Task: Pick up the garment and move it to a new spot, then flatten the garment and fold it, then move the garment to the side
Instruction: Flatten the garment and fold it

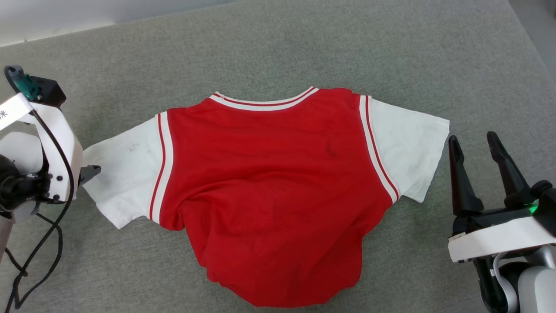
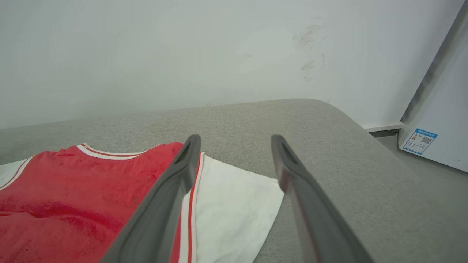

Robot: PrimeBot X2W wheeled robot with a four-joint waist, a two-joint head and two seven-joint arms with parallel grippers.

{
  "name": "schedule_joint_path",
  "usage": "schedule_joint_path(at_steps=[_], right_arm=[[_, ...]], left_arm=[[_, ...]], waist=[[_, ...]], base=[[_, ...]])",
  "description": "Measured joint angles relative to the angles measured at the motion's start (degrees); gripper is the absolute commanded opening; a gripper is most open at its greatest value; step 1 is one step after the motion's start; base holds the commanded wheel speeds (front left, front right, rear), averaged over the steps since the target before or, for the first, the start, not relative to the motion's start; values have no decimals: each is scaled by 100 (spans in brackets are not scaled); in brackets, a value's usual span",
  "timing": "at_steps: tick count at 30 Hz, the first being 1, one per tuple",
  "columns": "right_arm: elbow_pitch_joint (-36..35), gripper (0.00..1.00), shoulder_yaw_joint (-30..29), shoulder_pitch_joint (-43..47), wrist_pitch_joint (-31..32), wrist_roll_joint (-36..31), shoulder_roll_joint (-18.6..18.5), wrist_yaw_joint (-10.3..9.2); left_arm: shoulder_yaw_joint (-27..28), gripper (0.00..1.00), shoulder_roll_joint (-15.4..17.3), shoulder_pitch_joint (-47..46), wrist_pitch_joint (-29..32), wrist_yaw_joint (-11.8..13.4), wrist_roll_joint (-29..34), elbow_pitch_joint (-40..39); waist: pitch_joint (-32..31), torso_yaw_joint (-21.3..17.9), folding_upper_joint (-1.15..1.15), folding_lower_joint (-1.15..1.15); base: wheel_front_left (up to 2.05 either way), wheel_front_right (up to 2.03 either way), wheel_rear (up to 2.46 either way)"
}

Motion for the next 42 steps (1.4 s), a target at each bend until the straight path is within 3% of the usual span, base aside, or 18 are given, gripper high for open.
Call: schedule_joint_path(at_steps=[11,12,13,14,22,27,33,38,42], right_arm=[[155,100,147,-114,-112,5,33,0],[159,100,144,-119,-113,-1,33,0],[162,100,143,-122,-114,-2,33,0],[164,100,141,-125,-113,-12,33,0],[197,100,149,-135,70,-97,-144,0],[153,100,155,-135,746,-90,-588,0],[62,100,259,-269,2480,338,-1492,2],[78,100,40,-601,4313,762,-2052,1],[178,100,-174,-1074,5402,887,-2229,1]], left_arm=[[-208,100,47,-165,285,32,93,216],[-212,75,36,-165,297,32,81,225],[-207,32,11,-165,280,32,44,233],[-179,0,-16,-165,211,41,27,243],[-196,0,-154,-132,-597,54,185,304],[-143,0,-88,-49,-1163,35,252,-126],[-66,0,18,322,-1662,33,235,-1065],[-8,0,87,720,-1813,81,135,-2075],[85,0,146,931,-1895,209,112,-2788]], waist=[[308,-84,0,-1],[317,-79,0,-1],[324,-72,0,-1],[329,-61,0,-1],[158,74,0,0],[-43,218,0,-1],[-229,480,0,-1],[-252,733,0,-1],[-148,918,0,-1]], base=[[0,0,0],[0,0,0],[0,0,0],[0,0,0],[0,0,0],[0,0,0],[0,0,0],[0,0,0],[0,0,0]])
